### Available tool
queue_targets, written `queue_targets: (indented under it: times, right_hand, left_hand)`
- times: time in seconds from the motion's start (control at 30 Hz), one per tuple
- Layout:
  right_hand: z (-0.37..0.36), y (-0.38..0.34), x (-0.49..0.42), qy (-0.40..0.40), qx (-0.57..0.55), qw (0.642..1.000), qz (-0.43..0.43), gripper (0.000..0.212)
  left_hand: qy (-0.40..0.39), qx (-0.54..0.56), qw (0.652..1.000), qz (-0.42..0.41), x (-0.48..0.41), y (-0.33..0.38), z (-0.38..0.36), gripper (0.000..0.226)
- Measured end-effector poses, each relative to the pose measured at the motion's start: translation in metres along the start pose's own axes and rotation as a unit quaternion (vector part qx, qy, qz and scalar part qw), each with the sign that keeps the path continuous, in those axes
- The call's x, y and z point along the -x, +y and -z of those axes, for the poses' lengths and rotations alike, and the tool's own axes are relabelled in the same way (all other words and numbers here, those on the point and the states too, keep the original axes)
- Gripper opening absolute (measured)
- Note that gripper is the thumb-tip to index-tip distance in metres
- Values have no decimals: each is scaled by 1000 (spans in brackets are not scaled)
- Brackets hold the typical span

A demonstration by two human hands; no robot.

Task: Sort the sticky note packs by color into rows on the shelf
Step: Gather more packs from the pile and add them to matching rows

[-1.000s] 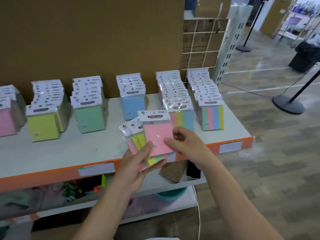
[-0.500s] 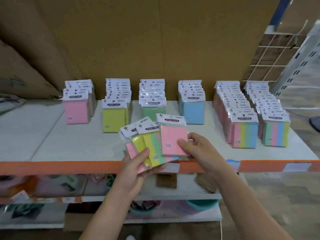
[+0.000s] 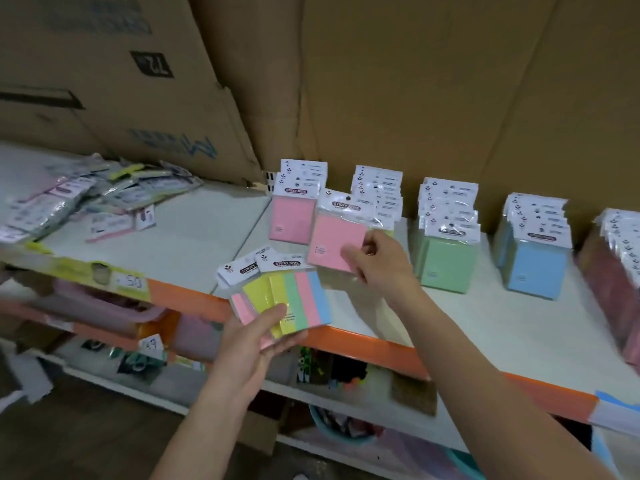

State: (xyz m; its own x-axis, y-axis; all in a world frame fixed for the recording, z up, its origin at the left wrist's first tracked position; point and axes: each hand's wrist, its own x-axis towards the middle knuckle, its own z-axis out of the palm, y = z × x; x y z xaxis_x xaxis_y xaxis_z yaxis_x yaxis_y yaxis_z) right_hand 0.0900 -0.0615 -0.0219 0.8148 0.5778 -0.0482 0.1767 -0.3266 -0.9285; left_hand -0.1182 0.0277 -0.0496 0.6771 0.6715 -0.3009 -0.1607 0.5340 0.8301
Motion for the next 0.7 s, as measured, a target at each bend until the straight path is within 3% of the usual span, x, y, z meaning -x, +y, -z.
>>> queue_targets:
  times: [0.23, 0.33, 0.57, 0.7]
  right_hand:
    - [-85, -22, -60, -3, 161, 986, 37, 18]
    - [-102, -24, -71, 23, 200, 979, 17, 33]
    - [-103, -33, -61, 48, 207, 977, 5, 45]
    - [-75, -26, -13, 14, 161, 985, 59, 28]
  left_hand:
    - [33, 5, 999, -9, 0, 19, 41, 43]
    - [34, -1, 999, -4, 0, 20, 47, 37]
    - [21, 7, 1000, 17, -5, 20, 45, 39]
    - [-1, 8, 1000, 16, -4, 18, 38, 49]
